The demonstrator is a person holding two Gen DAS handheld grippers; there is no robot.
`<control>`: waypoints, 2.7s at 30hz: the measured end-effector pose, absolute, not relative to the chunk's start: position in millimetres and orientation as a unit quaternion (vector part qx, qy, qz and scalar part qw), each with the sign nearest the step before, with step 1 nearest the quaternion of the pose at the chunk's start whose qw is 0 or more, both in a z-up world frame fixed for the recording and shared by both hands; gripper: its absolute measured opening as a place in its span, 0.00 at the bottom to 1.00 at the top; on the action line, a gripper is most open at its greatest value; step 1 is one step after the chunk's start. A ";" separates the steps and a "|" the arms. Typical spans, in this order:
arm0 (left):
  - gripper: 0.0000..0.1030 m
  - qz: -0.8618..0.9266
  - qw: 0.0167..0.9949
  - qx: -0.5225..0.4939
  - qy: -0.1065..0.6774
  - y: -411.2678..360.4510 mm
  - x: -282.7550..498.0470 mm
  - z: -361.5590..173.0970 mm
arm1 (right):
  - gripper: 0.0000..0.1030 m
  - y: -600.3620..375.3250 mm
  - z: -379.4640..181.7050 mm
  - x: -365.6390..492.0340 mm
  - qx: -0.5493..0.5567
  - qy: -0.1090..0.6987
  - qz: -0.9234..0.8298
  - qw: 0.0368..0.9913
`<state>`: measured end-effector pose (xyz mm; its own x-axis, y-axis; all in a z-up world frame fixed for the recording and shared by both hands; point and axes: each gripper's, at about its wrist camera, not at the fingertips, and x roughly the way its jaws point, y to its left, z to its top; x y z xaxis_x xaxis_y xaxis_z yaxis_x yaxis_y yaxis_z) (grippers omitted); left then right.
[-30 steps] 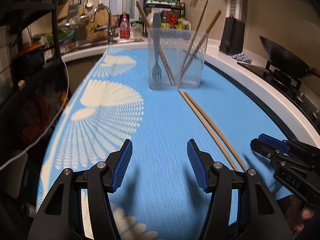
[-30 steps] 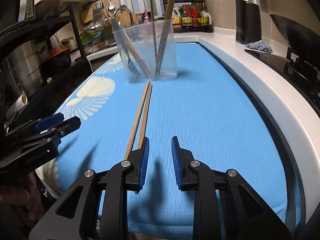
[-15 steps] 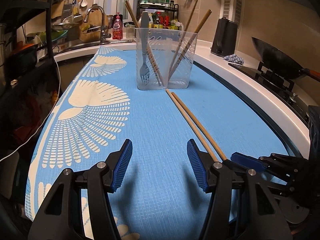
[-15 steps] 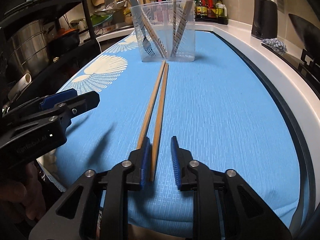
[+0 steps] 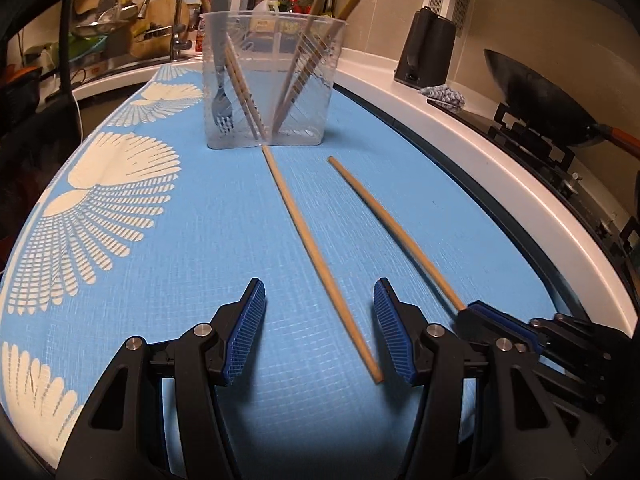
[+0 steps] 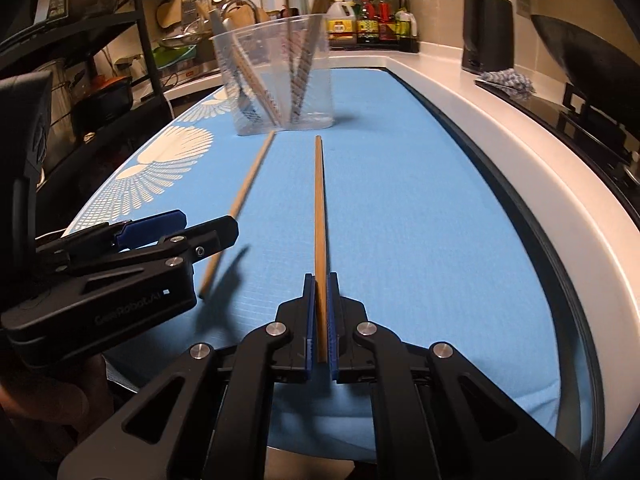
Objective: Organize utensils
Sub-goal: 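Move left gripper to a remaining chopstick while right gripper grasps the other chopstick, then close left gripper on the wooden chopstick while right gripper holds its chopstick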
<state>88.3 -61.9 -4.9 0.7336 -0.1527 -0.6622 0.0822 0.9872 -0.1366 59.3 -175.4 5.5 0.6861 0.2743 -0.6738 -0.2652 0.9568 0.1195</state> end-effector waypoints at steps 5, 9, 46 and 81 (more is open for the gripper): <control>0.55 -0.051 0.925 -0.014 0.376 -75.1 94.3 -9.8 | 0.05 -188.1 -0.1 61.3 0.013 0.373 0.136 0.918; 0.42 -0.037 0.926 0.004 0.375 -70.6 89.2 -8.9 | 0.05 -183.7 0.9 62.6 0.010 0.372 0.140 0.917; 0.06 0.018 0.945 -0.014 0.326 1.0 50.7 -14.0 | 0.06 -150.5 -6.0 74.5 0.014 0.326 0.163 0.931; 0.06 0.028 0.947 -0.022 0.320 8.9 48.5 -13.8 | 0.08 -157.8 -4.7 64.8 0.006 0.336 0.141 0.931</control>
